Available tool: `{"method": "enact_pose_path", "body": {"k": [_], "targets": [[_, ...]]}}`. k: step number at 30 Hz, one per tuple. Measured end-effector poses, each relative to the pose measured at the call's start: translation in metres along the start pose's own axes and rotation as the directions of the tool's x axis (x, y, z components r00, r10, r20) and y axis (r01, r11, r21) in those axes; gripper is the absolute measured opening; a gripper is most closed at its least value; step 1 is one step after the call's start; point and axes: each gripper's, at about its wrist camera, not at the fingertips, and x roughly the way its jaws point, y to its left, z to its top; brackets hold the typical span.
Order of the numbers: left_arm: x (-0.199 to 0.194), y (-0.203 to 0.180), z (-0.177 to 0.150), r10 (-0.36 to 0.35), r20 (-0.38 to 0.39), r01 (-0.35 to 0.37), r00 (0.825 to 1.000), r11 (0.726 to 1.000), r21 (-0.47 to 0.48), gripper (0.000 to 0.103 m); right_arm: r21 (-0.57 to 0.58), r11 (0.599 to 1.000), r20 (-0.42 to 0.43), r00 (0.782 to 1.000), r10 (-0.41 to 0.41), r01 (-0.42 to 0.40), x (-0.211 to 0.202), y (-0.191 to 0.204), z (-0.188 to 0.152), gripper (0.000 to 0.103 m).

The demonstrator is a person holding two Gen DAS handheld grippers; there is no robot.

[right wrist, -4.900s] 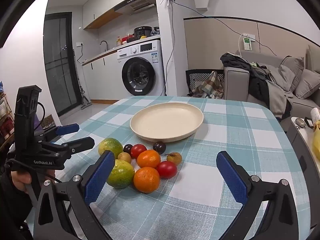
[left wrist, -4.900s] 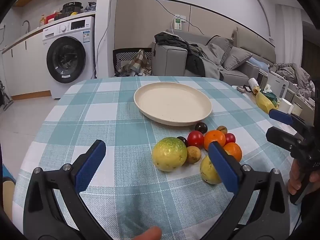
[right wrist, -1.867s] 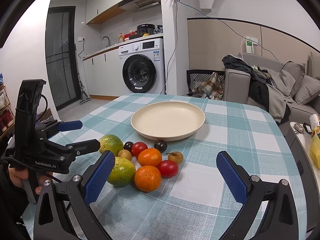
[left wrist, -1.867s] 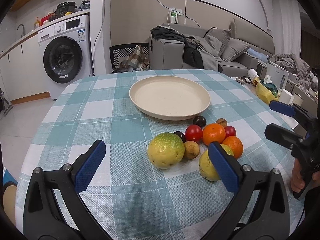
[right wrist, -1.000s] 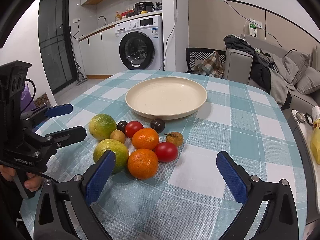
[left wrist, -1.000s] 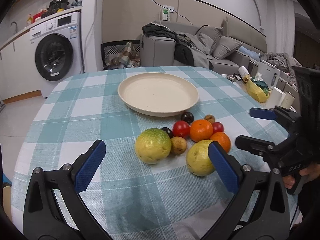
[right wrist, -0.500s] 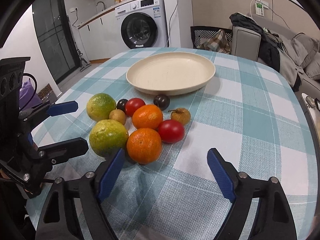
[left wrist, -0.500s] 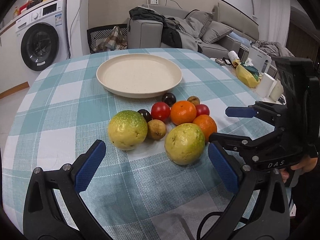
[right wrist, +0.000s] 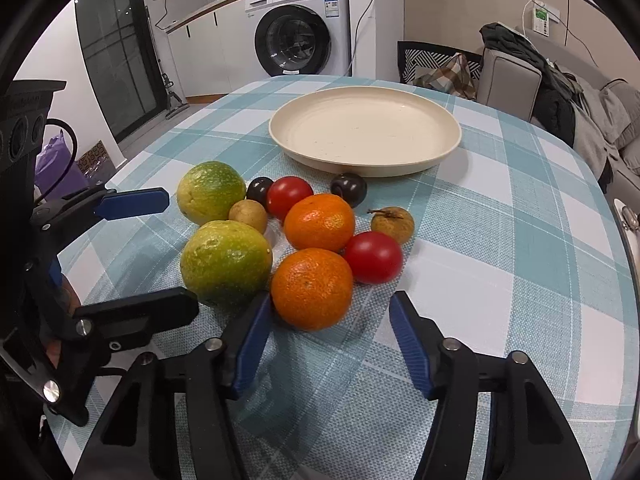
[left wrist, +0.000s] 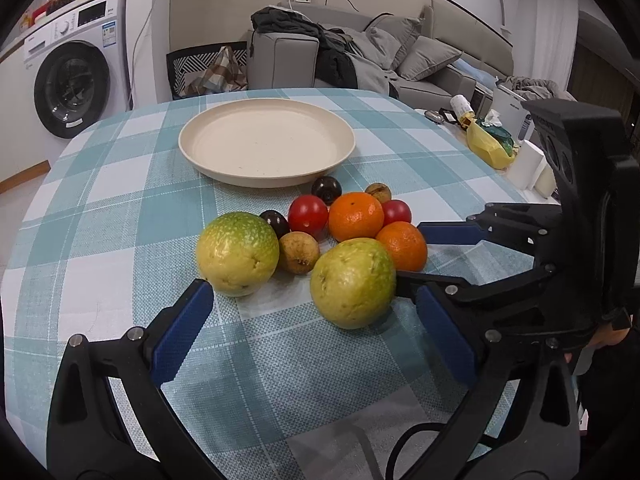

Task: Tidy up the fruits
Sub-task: 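Grasp the yellow-green fruit with the left tool while the right tool grasps a tangerine, then lift the yellow-green fruit with the left tool while the right tool carries the tangerine toward the plate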

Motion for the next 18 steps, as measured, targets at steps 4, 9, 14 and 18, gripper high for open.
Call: {"method": "enact_pose_path", "body": {"k": [4, 9, 14, 18], "targets": [[0.0012, 0.0019, 0.0002, -0.013, -0.004, 0.013, 1.000, 1.000, -0.008, 0.100, -0.008, 1.000, 0.001, 1.000, 0.008, -0.008, 0.0005, 0.0029, 0.0006, 0.051], [0.0037, 0.0019, 0.0008, -0.023, -0.011, 0.023, 1.000, 1.000, -0.006, 0.098, -0.010, 1.000, 0.012, 1.000, 0.025, -0.025, -0.0022, 0.0058, 0.0004, 0.041], [0.0034, 0.0006, 0.0001, -0.025, -0.015, 0.025, 1.000, 1.000, -0.002, 0.097, -0.015, 0.999, 0.014, 0.999, 0.048, -0.047, -0.0049, 0.0087, -0.0010, 0.040], [0.0040, 0.0017, -0.0013, -0.041, -0.022, 0.041, 0.999, 0.999, -0.005, 0.086, -0.017, 0.998, 0.016, 0.998, 0.056, -0.056, -0.0063, 0.0100, -0.0019, 0.040]]}}
